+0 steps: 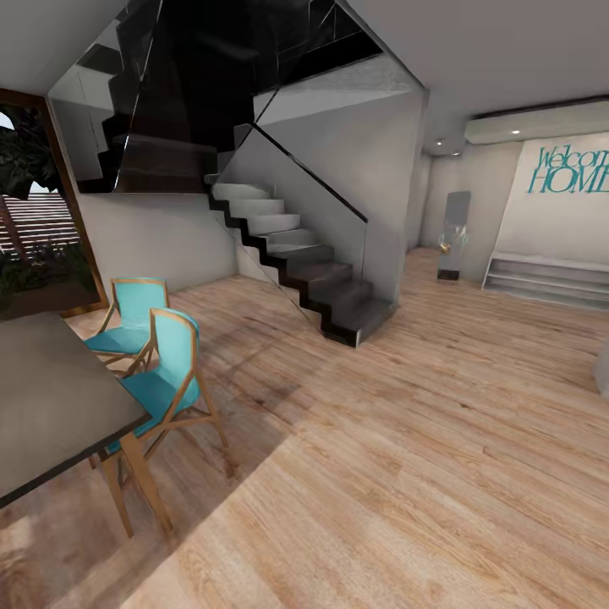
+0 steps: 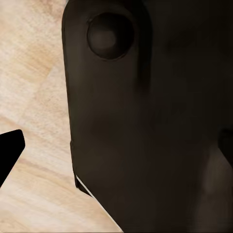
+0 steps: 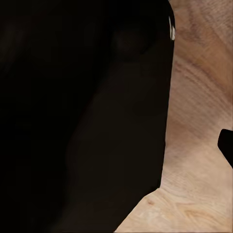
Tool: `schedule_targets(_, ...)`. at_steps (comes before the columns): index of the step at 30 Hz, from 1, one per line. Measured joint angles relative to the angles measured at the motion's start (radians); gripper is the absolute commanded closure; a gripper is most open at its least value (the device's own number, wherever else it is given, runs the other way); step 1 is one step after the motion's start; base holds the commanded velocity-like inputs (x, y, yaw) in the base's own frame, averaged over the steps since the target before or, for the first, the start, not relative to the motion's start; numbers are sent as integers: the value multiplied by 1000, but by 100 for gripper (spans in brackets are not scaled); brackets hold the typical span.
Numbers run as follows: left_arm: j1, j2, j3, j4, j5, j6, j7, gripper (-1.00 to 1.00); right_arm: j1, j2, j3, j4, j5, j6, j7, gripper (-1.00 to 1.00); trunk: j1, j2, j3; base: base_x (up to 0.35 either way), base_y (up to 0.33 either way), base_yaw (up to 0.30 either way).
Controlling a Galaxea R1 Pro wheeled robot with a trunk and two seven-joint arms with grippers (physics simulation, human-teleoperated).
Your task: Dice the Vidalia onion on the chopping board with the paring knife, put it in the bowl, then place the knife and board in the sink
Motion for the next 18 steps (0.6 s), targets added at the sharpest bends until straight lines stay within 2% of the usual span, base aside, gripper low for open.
schedule_targets(12, 2, 15, 3, -1, -4, -4, 0, -100, -3, 36, 0, -22, -4, 8, -3, -100, 0, 0, 0, 0, 0, 0)
schedule_targets(18, 1, 23, 4, -4, -4, -5, 1, -100, -3, 40, 0, -25, -4, 1, -3, -100, 0, 0, 0, 0, 0, 0)
